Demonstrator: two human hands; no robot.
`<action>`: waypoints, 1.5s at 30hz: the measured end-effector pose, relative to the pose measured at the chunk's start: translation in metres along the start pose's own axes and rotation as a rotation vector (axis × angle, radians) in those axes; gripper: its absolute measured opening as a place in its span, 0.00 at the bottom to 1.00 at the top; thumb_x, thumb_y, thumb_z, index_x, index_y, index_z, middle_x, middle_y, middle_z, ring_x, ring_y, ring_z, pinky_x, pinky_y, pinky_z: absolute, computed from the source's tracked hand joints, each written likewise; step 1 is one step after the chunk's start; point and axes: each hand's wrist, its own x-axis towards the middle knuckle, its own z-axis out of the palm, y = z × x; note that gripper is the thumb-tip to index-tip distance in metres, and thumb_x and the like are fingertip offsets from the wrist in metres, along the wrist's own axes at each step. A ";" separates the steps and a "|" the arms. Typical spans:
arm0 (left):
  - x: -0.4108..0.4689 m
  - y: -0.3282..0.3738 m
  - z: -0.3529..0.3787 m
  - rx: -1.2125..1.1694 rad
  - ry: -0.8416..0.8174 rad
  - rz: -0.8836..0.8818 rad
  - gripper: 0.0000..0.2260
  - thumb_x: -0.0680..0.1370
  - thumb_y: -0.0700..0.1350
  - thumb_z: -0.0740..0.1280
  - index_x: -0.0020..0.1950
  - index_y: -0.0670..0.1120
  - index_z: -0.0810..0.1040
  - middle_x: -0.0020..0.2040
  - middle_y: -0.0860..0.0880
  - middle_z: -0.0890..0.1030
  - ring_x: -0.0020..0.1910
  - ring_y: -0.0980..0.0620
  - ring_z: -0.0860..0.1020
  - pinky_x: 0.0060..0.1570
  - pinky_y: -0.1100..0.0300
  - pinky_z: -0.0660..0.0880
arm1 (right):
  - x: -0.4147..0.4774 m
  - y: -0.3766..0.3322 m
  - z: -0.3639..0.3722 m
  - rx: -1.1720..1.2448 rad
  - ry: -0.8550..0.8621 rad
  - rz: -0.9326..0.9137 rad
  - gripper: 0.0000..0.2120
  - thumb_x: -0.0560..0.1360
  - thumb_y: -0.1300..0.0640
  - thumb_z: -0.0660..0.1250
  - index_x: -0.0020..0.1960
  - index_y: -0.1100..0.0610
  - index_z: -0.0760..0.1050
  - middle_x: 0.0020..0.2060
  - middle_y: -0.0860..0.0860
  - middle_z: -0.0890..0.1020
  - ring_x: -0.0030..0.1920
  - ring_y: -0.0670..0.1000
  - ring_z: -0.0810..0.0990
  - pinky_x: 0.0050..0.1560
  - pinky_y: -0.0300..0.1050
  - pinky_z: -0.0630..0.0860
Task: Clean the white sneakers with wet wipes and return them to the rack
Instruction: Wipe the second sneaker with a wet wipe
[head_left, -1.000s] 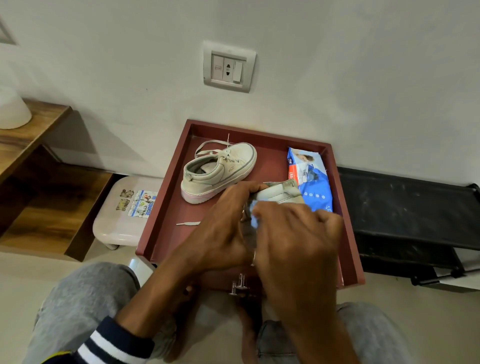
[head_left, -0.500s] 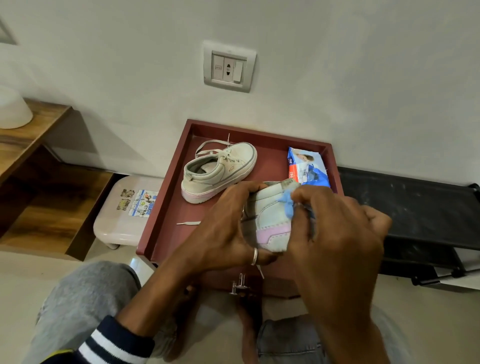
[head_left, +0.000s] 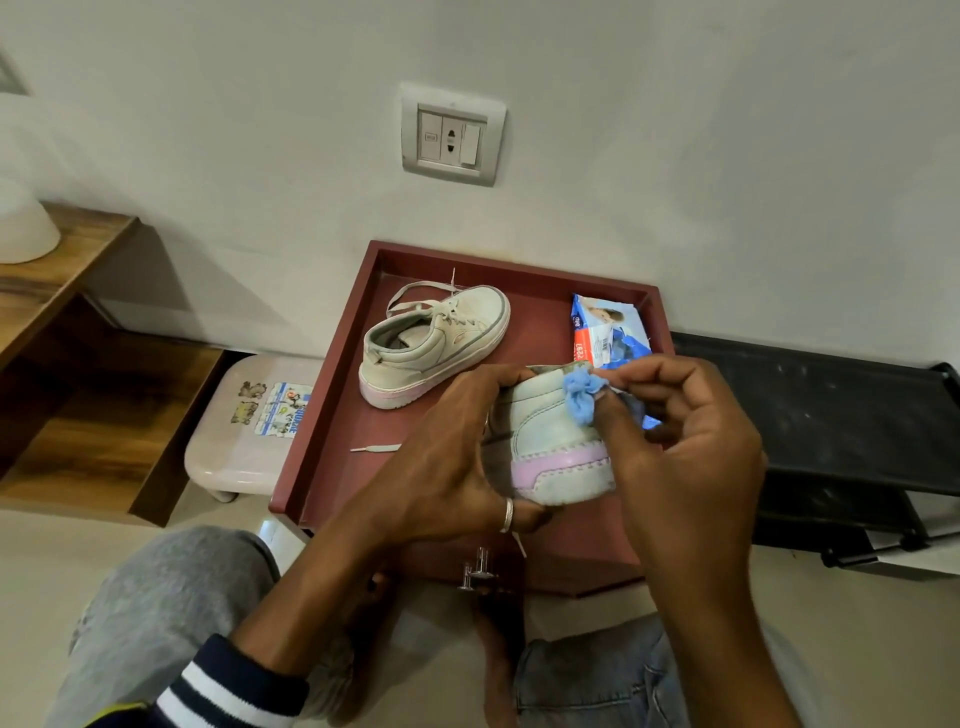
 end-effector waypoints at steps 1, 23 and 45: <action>0.000 0.000 -0.001 -0.006 0.005 -0.005 0.41 0.62 0.55 0.80 0.71 0.50 0.67 0.66 0.56 0.74 0.65 0.54 0.75 0.62 0.55 0.75 | 0.002 0.003 0.001 0.031 0.007 0.043 0.08 0.72 0.56 0.74 0.47 0.48 0.76 0.46 0.43 0.83 0.48 0.39 0.82 0.40 0.31 0.79; -0.004 -0.001 -0.006 -0.028 -0.012 -0.025 0.41 0.63 0.50 0.81 0.72 0.49 0.68 0.68 0.56 0.74 0.68 0.53 0.74 0.65 0.51 0.75 | 0.010 0.016 0.004 0.033 -0.041 -0.004 0.09 0.73 0.59 0.73 0.47 0.46 0.79 0.44 0.38 0.83 0.49 0.41 0.82 0.46 0.44 0.83; -0.046 -0.043 -0.068 -0.367 -0.160 -0.256 0.44 0.65 0.33 0.78 0.78 0.49 0.65 0.73 0.46 0.74 0.71 0.39 0.74 0.59 0.40 0.78 | -0.009 0.019 0.052 0.141 -0.336 -0.123 0.14 0.74 0.69 0.68 0.45 0.50 0.83 0.38 0.37 0.83 0.42 0.36 0.81 0.44 0.28 0.74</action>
